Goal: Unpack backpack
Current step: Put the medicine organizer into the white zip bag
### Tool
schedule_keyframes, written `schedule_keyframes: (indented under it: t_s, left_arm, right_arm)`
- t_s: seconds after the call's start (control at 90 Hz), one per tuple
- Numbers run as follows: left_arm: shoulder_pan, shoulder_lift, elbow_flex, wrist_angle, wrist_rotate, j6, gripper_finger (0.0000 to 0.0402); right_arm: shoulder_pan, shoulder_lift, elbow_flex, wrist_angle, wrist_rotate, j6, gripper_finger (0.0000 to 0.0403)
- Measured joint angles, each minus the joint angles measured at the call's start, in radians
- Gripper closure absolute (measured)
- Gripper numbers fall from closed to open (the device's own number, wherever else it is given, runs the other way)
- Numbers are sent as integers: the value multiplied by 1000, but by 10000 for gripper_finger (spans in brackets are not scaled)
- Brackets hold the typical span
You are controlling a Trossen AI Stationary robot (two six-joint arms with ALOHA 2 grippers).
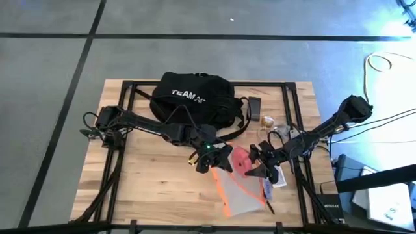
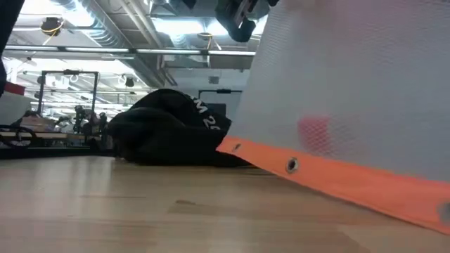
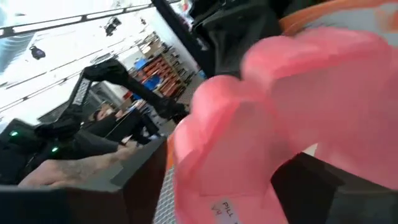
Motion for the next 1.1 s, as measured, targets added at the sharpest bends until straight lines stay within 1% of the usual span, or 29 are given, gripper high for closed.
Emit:
schedule_keyframes:
  t_s: [0.178,0.289,0.378,0.522,0.6,0.678,0.744,0.811,0.867,0.967,1.1]
  left_arm:
    - [0,0,0,0,0,0,402]
    - [0,0,0,0,0,1,402]
    - [0,0,0,3,0,5,402]
    - [0,0,0,11,0,8,402]
    - [0,0,0,11,0,12,402]
    - [0,0,0,10,0,12,402]
    - [0,0,0,10,0,12,402]
    - [0,0,0,9,0,13,402]
    - [0,0,0,10,0,13,402]
    - [0,0,0,12,0,14,402]
    - [0,0,0,13,1,16,402]
  right_arm:
    - [0,0,0,0,52,0,58]
    - [0,0,13,2,59,0,17]
    - [1,0,42,3,55,5,6]
    - [2,0,114,-68,31,-1,15]
    - [2,0,164,-202,20,-3,16]
    - [2,0,232,-454,26,-1,17]
    - [2,12,310,-710,83,13,17]
    - [2,28,392,-892,138,24,17]
    - [2,42,458,-961,157,11,17]
    - [2,57,558,-1014,158,-45,17]
    - [3,69,650,-1132,159,-81,17]
